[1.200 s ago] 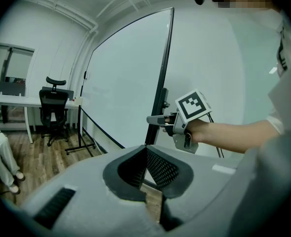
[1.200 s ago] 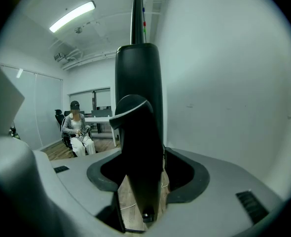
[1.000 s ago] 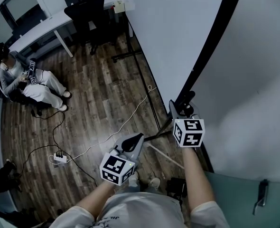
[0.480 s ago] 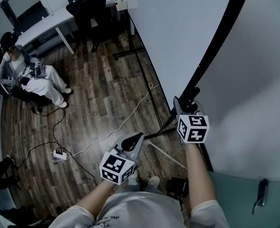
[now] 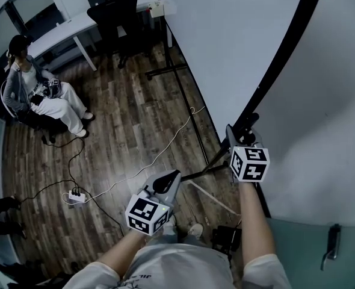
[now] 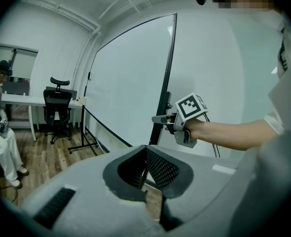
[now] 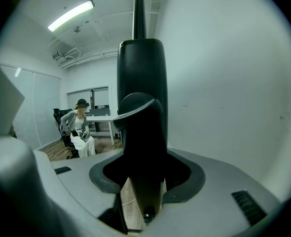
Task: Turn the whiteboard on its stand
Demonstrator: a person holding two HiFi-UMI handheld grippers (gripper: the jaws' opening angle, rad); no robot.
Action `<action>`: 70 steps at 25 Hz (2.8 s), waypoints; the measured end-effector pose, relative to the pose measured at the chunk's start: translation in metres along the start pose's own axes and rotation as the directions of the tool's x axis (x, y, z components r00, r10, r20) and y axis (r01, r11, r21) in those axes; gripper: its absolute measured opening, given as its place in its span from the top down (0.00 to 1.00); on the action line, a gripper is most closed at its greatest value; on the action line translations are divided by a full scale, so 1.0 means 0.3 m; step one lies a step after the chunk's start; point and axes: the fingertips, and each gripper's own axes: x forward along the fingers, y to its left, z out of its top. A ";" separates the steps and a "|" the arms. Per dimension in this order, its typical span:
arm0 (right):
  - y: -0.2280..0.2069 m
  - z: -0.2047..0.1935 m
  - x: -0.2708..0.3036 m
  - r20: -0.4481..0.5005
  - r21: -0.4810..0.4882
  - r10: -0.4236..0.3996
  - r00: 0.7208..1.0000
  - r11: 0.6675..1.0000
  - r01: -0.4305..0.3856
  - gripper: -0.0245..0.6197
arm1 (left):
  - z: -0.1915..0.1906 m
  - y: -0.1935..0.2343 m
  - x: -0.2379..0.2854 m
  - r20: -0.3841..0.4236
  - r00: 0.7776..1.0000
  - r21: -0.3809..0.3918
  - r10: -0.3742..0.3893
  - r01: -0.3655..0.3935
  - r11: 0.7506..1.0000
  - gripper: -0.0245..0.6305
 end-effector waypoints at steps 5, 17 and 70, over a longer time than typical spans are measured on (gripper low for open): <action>-0.052 -0.017 -0.093 0.000 0.003 -0.007 1.000 1.000 0.007 0.69 | 0.010 -0.058 0.002 0.005 1.000 0.005 -0.027 0.027 1.000 0.95; -0.100 -0.124 -0.331 -0.007 0.009 -0.007 1.000 1.000 0.007 0.69 | -0.008 -0.220 -0.004 0.000 0.995 0.045 -0.102 0.102 0.994 0.95; -0.148 -0.274 -0.742 0.009 0.025 -0.126 0.992 0.992 0.126 0.69 | -0.074 -0.394 -0.131 -0.018 0.987 0.087 -0.159 0.160 0.983 0.95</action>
